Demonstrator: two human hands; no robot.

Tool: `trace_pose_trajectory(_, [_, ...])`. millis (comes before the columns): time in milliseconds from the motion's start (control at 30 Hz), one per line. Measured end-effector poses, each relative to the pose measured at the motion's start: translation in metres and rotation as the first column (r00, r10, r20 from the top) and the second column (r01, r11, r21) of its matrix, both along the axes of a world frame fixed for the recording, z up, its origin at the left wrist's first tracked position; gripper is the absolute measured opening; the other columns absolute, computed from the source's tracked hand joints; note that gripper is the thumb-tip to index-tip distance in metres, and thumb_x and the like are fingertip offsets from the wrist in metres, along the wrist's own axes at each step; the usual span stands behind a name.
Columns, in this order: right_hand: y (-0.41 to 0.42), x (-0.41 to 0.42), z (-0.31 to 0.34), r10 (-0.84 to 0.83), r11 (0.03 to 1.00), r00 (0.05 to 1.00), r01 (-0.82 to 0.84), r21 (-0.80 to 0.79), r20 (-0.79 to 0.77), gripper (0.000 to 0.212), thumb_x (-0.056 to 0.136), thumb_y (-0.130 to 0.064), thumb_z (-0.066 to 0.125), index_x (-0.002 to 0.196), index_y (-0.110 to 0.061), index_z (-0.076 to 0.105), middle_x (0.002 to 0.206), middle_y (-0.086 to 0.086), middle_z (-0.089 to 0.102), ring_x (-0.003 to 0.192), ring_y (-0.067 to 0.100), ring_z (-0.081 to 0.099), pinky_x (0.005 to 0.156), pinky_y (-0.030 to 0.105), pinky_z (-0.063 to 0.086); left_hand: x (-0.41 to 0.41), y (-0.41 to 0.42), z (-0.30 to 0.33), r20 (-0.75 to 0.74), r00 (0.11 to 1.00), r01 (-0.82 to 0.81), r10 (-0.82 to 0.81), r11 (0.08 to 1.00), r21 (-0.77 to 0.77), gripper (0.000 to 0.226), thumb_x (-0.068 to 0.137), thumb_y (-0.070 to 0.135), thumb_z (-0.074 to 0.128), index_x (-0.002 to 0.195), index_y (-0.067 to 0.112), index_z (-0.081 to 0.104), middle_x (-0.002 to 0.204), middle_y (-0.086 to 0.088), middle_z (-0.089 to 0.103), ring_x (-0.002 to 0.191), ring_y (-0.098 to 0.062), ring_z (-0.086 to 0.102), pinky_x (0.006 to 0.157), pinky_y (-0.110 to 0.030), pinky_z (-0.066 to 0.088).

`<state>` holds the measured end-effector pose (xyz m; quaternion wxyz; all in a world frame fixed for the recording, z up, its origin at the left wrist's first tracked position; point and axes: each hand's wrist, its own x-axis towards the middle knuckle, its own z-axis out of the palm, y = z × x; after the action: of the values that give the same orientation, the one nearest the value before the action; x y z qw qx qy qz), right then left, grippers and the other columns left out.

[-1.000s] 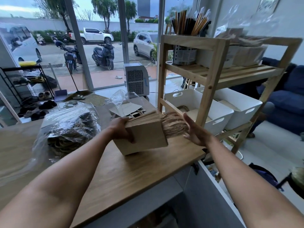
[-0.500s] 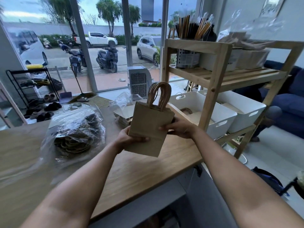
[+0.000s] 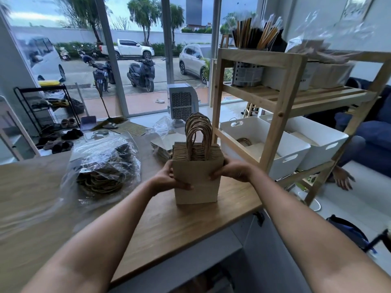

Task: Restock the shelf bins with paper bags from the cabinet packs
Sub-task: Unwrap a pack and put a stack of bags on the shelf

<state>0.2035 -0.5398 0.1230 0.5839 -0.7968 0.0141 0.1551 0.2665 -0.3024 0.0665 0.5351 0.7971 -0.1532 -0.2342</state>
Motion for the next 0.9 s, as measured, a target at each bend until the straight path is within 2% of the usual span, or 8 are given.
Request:
trace_pose_trajectory(67, [-0.002,-0.003,0.004,0.016,1.0,1.0,-0.016,-0.015,0.005,0.103,0.075,0.02,0.062,0.154,-0.025,0.012,0.149,0.008,0.037,0.131,0.024,0.041,0.109,0.044,0.04,0.003,0.007,0.02,-0.005,0.999,0.043,-0.043,0.999,-0.012,0.079,0.067,-0.006,0.082,0.131,0.019,0.043,0.123,-0.012,0.057,0.097,-0.011,0.061,0.07,-0.015,0.057])
trace_pose_trajectory(133, [-0.002,-0.01,0.006,0.022,0.998,1.0,-0.023,-0.055,-0.021,0.098,0.08,0.013,0.061,0.152,-0.033,0.013,0.144,0.003,0.042,0.128,0.022,0.042,0.11,0.046,0.038,0.004,0.011,0.03,0.026,0.999,0.04,-0.041,0.999,0.033,0.068,0.068,-0.006,0.081,0.126,0.014,0.052,0.122,-0.017,0.06,0.097,-0.017,0.063,0.074,-0.019,0.058])
trace_pose_trajectory(233, [-0.002,-0.017,0.006,-0.022,0.996,1.0,0.02,-0.085,-0.022,0.091,0.082,0.007,0.065,0.149,-0.036,0.02,0.135,0.0,0.047,0.127,0.023,0.044,0.108,0.048,0.039,0.001,0.011,0.034,0.072,0.997,0.008,-0.012,0.999,0.051,0.059,0.063,0.002,0.087,0.113,0.017,0.06,0.118,-0.02,0.064,0.1,-0.025,0.065,0.079,-0.027,0.058])
trace_pose_trajectory(333, [-0.011,-0.029,0.01,-0.071,0.992,0.997,0.069,-0.11,-0.014,0.089,0.08,0.003,0.069,0.15,-0.03,0.023,0.138,0.002,0.046,0.125,0.023,0.045,0.105,0.047,0.043,-0.003,-0.002,0.036,0.128,0.991,0.018,-0.024,0.999,0.044,0.063,0.042,0.023,0.094,0.098,0.025,0.066,0.11,-0.019,0.07,0.1,-0.03,0.068,0.088,-0.039,0.057])
trace_pose_trajectory(400, [-0.036,-0.053,0.005,-0.175,0.978,0.985,0.173,-0.116,-0.004,0.09,0.079,0.0,0.071,0.15,-0.03,0.024,0.14,0.002,0.045,0.127,0.025,0.045,0.104,0.046,0.044,-0.008,-0.034,0.036,0.165,0.977,0.122,-0.131,0.991,0.061,0.066,0.033,0.034,0.091,0.094,0.027,0.067,0.106,-0.018,0.072,0.1,-0.031,0.069,0.09,-0.043,0.057])
trace_pose_trajectory(533, [-0.06,-0.077,0.008,-0.215,0.966,0.977,0.214,-0.141,0.01,0.081,0.077,0.0,0.073,0.144,-0.027,0.036,0.135,0.001,0.052,0.125,0.024,0.05,0.102,0.046,0.047,-0.015,-0.067,0.035,0.218,0.961,0.154,-0.172,0.983,0.098,0.056,0.054,0.019,0.093,0.103,0.024,0.068,0.106,-0.016,0.072,0.101,-0.03,0.068,0.088,-0.04,0.057])
trace_pose_trajectory(700, [-0.143,-0.165,0.012,-0.442,0.892,0.897,0.438,-0.107,-0.011,0.062,0.078,0.007,0.07,0.131,-0.018,0.048,0.121,0.004,0.06,0.112,0.024,0.058,0.098,0.045,0.05,-0.049,-0.179,0.033,0.237,0.861,0.413,-0.449,0.891,0.189,0.065,0.054,0.037,0.091,0.114,0.025,0.067,0.106,-0.007,0.071,0.097,-0.022,0.068,0.086,-0.037,0.059])
trace_pose_trajectory(900, [-0.217,-0.229,0.013,-0.566,0.823,0.82,0.567,-0.013,-0.082,0.042,0.085,-0.002,0.067,0.124,-0.013,0.055,0.117,0.006,0.065,0.109,0.024,0.062,0.092,0.039,0.052,-0.098,-0.276,0.043,0.033,0.831,0.548,-0.555,0.828,0.118,0.072,0.053,0.043,0.089,0.117,0.02,0.065,0.113,-0.01,0.068,0.101,-0.022,0.067,0.087,-0.034,0.057])
